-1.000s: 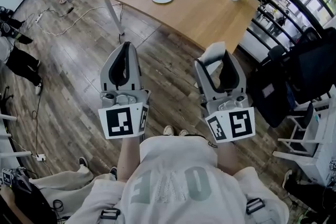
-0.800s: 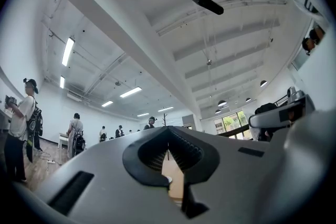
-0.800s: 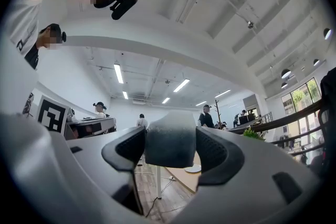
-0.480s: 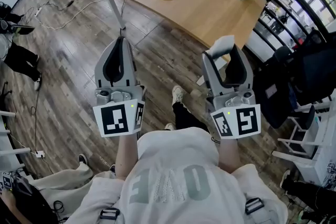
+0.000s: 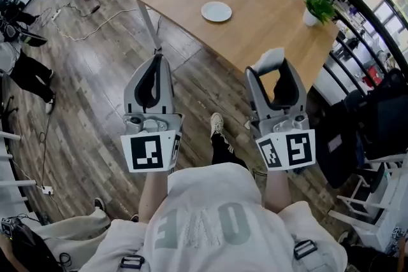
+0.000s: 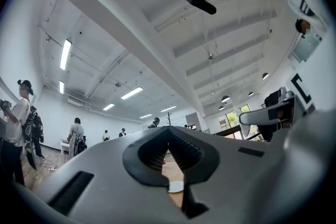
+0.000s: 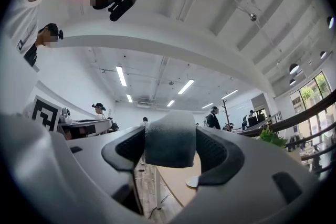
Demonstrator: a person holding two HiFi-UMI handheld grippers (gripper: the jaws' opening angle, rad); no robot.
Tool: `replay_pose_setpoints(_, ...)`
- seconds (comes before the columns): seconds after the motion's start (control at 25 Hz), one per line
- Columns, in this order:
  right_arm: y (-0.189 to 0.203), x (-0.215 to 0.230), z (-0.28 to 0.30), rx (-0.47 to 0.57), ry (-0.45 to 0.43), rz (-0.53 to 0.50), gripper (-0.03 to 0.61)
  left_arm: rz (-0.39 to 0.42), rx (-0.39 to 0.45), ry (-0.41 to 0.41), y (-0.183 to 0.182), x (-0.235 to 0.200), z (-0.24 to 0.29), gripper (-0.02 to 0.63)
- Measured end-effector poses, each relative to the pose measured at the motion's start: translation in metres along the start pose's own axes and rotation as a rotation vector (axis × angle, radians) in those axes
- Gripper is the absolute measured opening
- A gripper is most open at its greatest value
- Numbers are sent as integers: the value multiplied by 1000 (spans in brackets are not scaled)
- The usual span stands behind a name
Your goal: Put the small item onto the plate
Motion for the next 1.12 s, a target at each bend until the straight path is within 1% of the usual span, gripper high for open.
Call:
replay_pose_setpoints(0.24,21,36,86,-40,-7,-3,308,25,34,-40,25,-36,80,8)
replay_pose_setpoints(0.48,32,85,184,-62,-5,-3,309,13,33,-82,49,-73,176,8)
replay_pose_setpoints(0.72,47,118,264,-70,-33,-6,308,20,22,-103,69,-99,249,8)
replay_pose_setpoints(0.92,65,134,312,-93,-55,-8,308,28,5,-114,87,-115,291,8)
replay_pose_setpoints(1.12,80,149,345,-98,-50,4,308,37,-11,-111,104,-122,320,8)
Point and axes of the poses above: the fingertips, and each gripper's own axes: z forward along the fingers, x to its right, y out of its underside, the point moved 8 cm from there along -z, backward along the fingers, and after that the axes turned 3 degrees about y, right-handed, at the moved point
